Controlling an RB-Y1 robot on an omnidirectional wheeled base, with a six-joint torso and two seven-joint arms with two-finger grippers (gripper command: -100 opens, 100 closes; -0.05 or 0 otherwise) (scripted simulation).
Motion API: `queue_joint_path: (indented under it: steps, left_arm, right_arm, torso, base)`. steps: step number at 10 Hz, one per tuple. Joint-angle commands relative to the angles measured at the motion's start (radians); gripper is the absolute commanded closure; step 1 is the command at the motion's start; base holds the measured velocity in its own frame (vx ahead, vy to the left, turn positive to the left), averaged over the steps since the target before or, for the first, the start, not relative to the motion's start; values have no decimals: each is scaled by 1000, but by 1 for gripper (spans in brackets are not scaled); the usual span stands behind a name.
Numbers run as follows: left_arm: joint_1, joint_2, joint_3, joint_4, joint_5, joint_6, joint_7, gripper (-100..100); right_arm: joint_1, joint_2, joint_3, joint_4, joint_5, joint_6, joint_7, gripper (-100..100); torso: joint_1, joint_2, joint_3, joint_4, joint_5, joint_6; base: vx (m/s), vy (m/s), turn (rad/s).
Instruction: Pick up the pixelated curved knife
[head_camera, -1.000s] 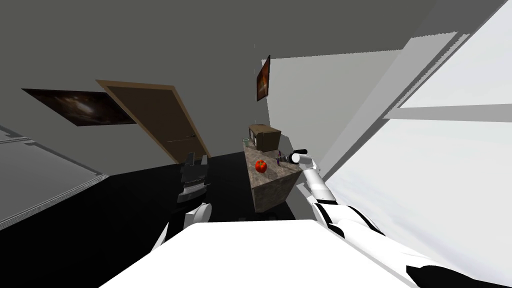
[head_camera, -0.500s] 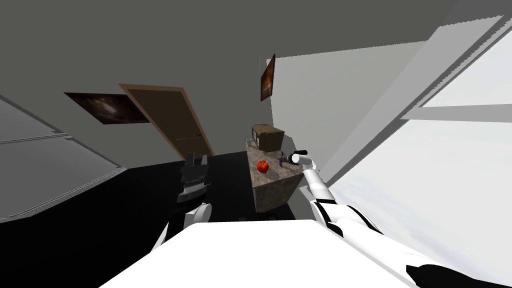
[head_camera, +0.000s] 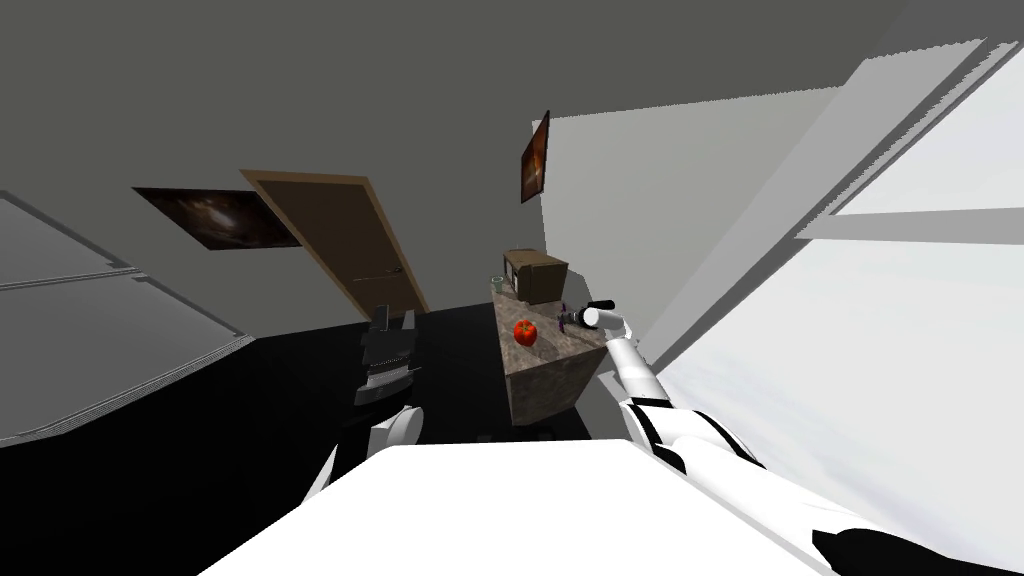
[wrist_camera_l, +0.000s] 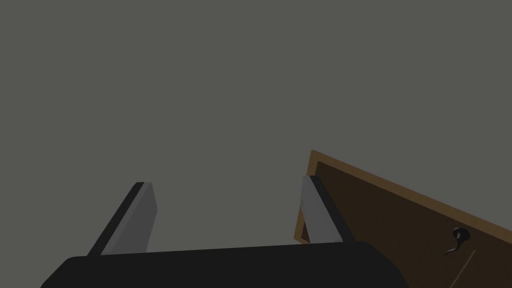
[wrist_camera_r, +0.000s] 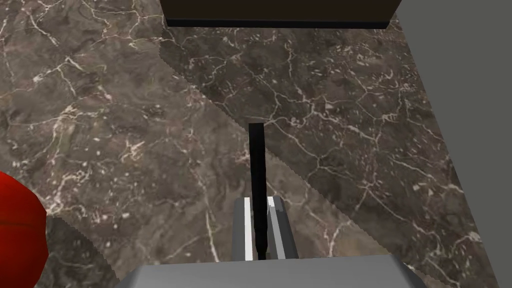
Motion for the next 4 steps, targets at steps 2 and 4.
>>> queue_joint_path:
  steps: [2,4]
  left_arm:
    - [0,0,0,0,0,0,0,0]
    - [0,0,0,0,0,0,0,0]
  right_arm:
    - [9,-9,19,-50,-19,38,0,100]
    - [11,-8,14,-44,-13,28,1,0]
  torso:
    - [0,0,0,0,0,2]
    - [0,0,0,0,-1,-1]
  base:
    - [7,21,-216]
    - [0,8,-20]
